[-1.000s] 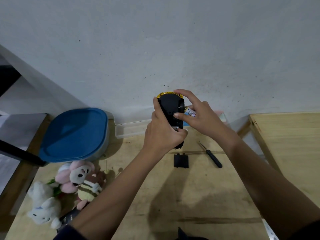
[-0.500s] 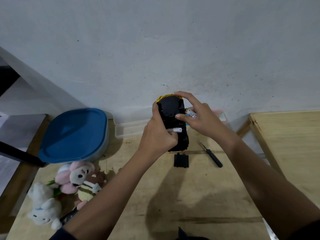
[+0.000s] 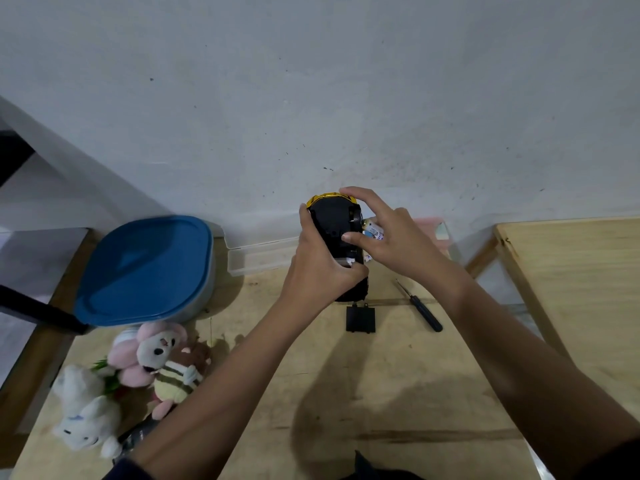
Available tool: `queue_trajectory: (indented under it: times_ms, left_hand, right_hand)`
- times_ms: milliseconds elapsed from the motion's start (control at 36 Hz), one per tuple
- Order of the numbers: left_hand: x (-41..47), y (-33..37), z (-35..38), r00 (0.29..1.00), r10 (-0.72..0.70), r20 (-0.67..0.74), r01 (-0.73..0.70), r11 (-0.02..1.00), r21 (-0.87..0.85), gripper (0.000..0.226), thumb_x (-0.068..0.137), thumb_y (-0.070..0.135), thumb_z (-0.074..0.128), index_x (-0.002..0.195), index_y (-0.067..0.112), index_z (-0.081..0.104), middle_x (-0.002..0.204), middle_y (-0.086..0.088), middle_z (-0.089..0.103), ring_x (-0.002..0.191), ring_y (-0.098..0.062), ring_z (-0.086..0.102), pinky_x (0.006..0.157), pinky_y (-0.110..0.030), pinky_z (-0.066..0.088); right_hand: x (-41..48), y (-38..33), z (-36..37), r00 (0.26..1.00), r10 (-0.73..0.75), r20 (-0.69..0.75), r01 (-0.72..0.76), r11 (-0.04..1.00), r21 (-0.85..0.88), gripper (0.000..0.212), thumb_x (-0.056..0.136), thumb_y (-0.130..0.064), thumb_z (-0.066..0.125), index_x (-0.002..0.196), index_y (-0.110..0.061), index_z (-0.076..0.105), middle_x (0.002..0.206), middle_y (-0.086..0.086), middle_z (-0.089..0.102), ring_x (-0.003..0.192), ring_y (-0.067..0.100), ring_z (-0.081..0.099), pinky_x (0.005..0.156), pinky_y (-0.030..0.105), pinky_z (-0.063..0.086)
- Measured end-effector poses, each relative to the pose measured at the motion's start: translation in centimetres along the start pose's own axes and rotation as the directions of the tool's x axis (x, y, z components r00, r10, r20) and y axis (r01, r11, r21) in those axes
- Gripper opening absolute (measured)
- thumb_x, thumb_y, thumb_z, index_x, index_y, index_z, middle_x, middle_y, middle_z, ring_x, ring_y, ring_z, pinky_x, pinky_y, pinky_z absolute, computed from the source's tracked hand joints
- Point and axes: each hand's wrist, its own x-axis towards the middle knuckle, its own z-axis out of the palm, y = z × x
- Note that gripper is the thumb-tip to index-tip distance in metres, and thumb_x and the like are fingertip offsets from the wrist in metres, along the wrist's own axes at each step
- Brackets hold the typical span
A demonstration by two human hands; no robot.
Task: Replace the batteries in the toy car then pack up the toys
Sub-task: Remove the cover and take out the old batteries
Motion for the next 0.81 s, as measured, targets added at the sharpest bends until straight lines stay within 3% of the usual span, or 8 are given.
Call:
queue_trajectory:
  times_ms: [56,139,278,500,556,611,694,806]
  left_hand:
    - [0.0,0.0,0.2,0.999,-0.030,-0.018,0.030,1.000,0.003,0.108,0.058,0.034,0.071,0.144,0.025,0.005,0.114,0.002,0.055,0.094,-0.017,0.062,0.077,-0.039,0.055]
    - [-0.2,0.1,0.4,0.999,-0.035,-0.040,0.035,0.999,0.018,0.107,0.056,0.033,0.069,0.142,0.022,0.008,0.115,-0.002,0.053,0.092,-0.020,0.062,0.075,-0.041,0.056]
    - [-0.5,0.3,0.5,0.996,-0.042,-0.074,0.048,0.995,0.084,0.101,0.059,0.028,0.069,0.141,0.019,0.010,0.111,-0.005,0.051,0.089,-0.028,0.060,0.074,-0.043,0.055]
    - [-0.6,0.4,0.2,0.998,-0.054,-0.043,0.059,0.991,0.120,0.095,0.060,0.030,0.070,0.137,0.025,0.014,0.108,-0.003,0.052,0.087,-0.026,0.059,0.071,-0.039,0.054]
    - [-0.6,0.1,-0.1,0.998,-0.039,-0.042,0.044,0.993,0.114,0.085,0.065,0.022,0.065,0.135,0.023,0.017,0.105,-0.002,0.054,0.085,-0.025,0.060,0.069,-0.038,0.054]
    - [-0.7,-0.3,-0.4,0.999,-0.027,-0.038,0.031,0.994,0.104,0.076,0.070,0.011,0.057,0.135,0.020,0.019,0.102,-0.002,0.056,0.085,-0.024,0.060,0.068,-0.039,0.054]
    - [-0.9,-0.5,-0.4,0.999,-0.034,-0.034,0.037,0.995,0.095,0.073,0.070,0.012,0.055,0.134,0.018,0.021,0.101,-0.001,0.058,0.084,-0.022,0.060,0.068,-0.040,0.055]
    - [-0.8,-0.5,-0.1,0.999,-0.042,0.003,0.042,0.998,0.049,0.080,0.063,0.027,0.058,0.133,0.023,0.020,0.103,0.003,0.058,0.088,-0.018,0.061,0.069,-0.037,0.055]
  right_hand:
    - [0.1,-0.1,0.1,1.000,-0.007,0.004,0.007,1.000,0.004,0.055,0.087,-0.031,0.060,0.129,-0.052,0.032,0.065,0.014,0.054,0.065,0.016,0.045,0.062,0.036,0.043]
    - [0.2,-0.1,0.2,1.000,-0.006,0.019,0.006,1.000,-0.002,0.056,0.085,-0.032,0.060,0.128,-0.054,0.032,0.066,0.021,0.055,0.068,0.022,0.048,0.073,0.044,0.050]
    - [0.2,0.2,0.6,0.999,-0.008,0.034,0.008,1.000,0.001,0.057,0.085,-0.034,0.061,0.127,-0.057,0.029,0.091,0.013,0.064,0.086,0.028,0.053,0.079,0.040,0.049]
    - [-0.1,0.2,1.1,0.999,0.013,0.031,-0.014,1.000,0.006,0.058,0.084,-0.036,0.061,0.128,-0.056,0.029,0.102,0.003,0.063,0.098,0.027,0.057,0.086,0.046,0.050]
    - [-0.2,0.3,0.9,1.000,0.019,0.015,-0.019,0.999,0.033,0.057,0.085,-0.033,0.062,0.129,-0.054,0.032,0.082,-0.012,0.063,0.086,0.018,0.057,0.078,0.037,0.050]
    - [-0.3,0.5,0.5,1.000,0.012,0.013,-0.013,0.999,0.031,0.056,0.087,-0.028,0.062,0.131,-0.049,0.035,0.056,-0.025,0.054,0.065,0.003,0.042,0.061,0.022,0.036]
    - [-0.5,0.5,0.2,1.000,0.003,0.029,-0.003,1.000,0.004,0.056,0.087,-0.026,0.061,0.133,-0.046,0.036,0.057,-0.044,0.047,0.061,-0.002,0.029,0.056,0.021,0.026]
    - [-0.5,0.5,0.7,0.999,0.041,0.011,-0.041,0.999,0.022,0.057,0.087,-0.027,0.062,0.133,-0.046,0.036,0.057,-0.032,0.052,0.062,0.002,0.033,0.058,0.024,0.028]
